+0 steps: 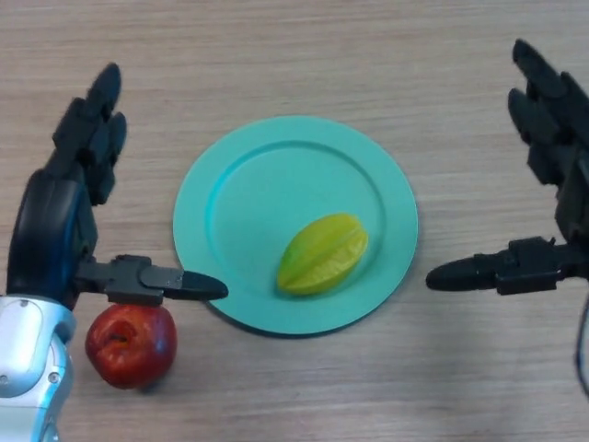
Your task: Pick up the yellow starfruit and place it on the plate
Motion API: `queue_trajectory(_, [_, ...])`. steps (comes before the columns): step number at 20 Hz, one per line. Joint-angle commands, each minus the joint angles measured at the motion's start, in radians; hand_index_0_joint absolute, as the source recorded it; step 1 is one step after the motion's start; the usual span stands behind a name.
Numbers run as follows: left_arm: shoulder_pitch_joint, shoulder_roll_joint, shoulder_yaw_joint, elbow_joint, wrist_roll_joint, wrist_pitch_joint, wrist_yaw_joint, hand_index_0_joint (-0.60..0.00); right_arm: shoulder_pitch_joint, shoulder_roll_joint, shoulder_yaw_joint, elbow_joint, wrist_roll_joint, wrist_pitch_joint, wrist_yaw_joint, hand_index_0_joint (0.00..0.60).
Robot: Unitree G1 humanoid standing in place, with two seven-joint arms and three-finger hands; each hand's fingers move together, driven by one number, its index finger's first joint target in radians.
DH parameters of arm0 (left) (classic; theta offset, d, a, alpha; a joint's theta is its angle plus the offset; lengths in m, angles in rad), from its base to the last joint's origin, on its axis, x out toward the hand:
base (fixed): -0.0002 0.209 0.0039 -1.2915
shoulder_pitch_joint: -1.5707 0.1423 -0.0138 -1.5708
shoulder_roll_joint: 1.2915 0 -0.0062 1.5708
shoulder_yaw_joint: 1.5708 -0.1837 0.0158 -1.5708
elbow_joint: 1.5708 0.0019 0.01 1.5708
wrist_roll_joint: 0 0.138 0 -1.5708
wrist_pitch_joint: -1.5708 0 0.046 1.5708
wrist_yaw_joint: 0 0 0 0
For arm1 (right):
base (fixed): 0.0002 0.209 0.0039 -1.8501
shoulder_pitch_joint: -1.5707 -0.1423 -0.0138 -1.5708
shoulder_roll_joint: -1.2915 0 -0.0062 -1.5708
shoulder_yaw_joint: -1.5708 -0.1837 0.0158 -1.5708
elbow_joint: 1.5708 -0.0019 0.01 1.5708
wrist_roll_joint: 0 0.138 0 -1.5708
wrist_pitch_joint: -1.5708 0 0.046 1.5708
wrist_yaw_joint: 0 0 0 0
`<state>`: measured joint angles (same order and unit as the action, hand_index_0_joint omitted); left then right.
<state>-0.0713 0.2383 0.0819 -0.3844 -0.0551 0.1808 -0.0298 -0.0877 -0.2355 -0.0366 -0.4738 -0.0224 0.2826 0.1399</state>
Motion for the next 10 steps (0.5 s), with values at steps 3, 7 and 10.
queue_trajectory(3, [0.004, 0.006, 0.022, -0.088, 0.018, -0.093, 0.028, 0.000, 0.017, -0.024, -0.051, 0.064, 0.001, -0.278, 0.031, 0.000])
queue_trajectory(7, [0.010, 0.011, 0.033, -0.054, 0.022, -0.071, 0.033, 0.000, 0.010, -0.012, -0.019, 0.054, 0.018, -0.223, 0.031, 0.000])
queue_trajectory(10, [0.003, 0.020, 0.034, -0.062, 0.052, -0.052, -0.024, 0.000, -0.016, -0.008, -0.010, 0.074, 0.003, -0.217, 0.003, 0.000])
